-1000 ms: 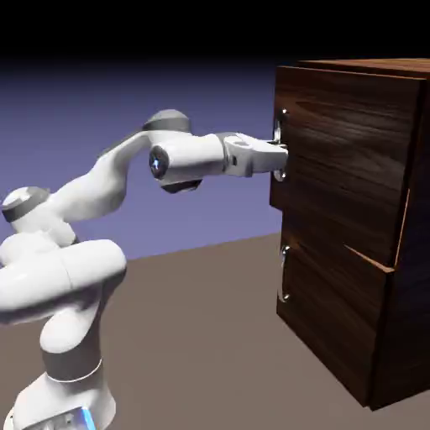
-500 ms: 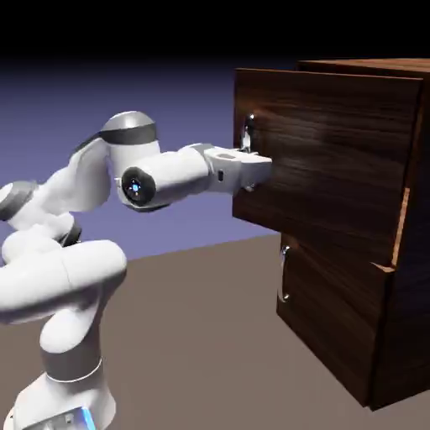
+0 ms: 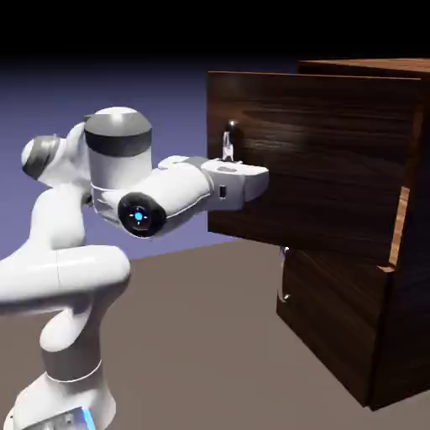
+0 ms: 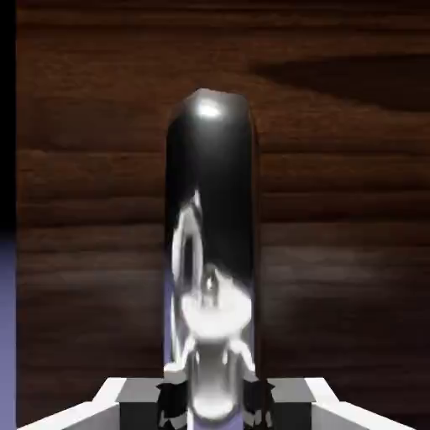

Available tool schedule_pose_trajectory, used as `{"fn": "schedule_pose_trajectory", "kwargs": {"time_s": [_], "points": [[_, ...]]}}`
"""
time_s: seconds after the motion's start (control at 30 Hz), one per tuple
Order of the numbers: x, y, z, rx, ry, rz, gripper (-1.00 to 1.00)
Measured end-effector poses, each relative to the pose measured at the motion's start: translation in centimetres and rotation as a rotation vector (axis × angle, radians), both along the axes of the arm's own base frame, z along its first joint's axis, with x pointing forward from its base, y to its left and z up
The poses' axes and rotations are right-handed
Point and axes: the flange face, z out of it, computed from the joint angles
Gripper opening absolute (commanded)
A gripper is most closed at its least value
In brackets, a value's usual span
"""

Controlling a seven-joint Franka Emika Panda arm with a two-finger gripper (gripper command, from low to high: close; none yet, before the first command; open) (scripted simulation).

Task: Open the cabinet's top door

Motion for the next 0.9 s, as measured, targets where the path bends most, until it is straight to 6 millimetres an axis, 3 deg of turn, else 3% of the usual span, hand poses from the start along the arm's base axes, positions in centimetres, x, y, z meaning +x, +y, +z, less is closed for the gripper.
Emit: {"fn": "schedule_pose_trajectory", "kwargs": {"time_s": [0.43,0.9], "points": [[-2.1,-8.8,0.0,0.000,0.000,0.264,-1.00],[-1.7,-18.3,0.0,0.000,0.000,0.544,-1.00]]}}
